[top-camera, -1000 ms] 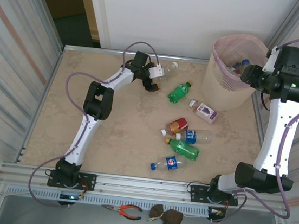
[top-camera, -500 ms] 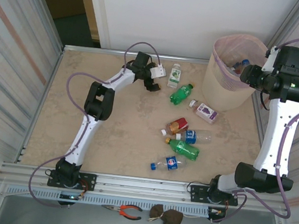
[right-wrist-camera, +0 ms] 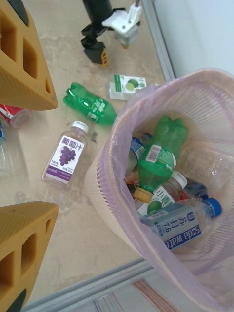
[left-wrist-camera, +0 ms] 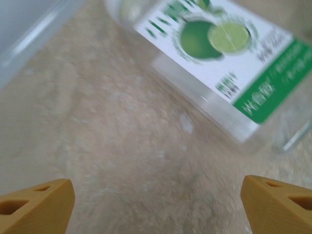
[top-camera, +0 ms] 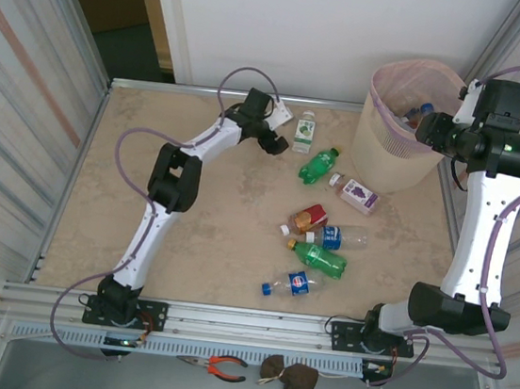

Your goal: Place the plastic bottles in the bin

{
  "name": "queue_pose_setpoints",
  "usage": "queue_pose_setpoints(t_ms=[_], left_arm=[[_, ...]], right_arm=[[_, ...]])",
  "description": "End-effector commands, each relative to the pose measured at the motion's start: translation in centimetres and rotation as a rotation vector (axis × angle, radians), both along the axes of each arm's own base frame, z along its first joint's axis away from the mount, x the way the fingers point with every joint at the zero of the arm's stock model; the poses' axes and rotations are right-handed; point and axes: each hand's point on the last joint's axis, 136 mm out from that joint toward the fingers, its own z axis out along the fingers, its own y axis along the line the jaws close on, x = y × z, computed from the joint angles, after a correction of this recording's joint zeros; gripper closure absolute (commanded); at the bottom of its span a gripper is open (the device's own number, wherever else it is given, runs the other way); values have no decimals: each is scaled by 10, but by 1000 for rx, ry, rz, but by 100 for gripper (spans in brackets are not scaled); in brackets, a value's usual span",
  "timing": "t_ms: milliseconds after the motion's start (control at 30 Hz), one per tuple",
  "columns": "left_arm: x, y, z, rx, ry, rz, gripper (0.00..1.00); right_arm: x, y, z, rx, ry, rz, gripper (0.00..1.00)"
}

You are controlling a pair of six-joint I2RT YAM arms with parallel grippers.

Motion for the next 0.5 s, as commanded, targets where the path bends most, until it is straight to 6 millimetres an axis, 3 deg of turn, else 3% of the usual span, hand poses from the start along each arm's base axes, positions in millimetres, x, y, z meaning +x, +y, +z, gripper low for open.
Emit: queue_pose_setpoints(t_ms=[0, 267, 467], left_arm=[[1, 3, 44, -43, 10, 165, 11], [3, -2, 81, -147, 14, 279, 11], [-2, -21, 79, -284, 78, 328, 7]], right_arm=[[-4, 2, 12, -28, -38, 13, 49], [-6, 2, 14, -29, -44, 14, 48], [-8, 3, 12, -31, -43, 15, 48]])
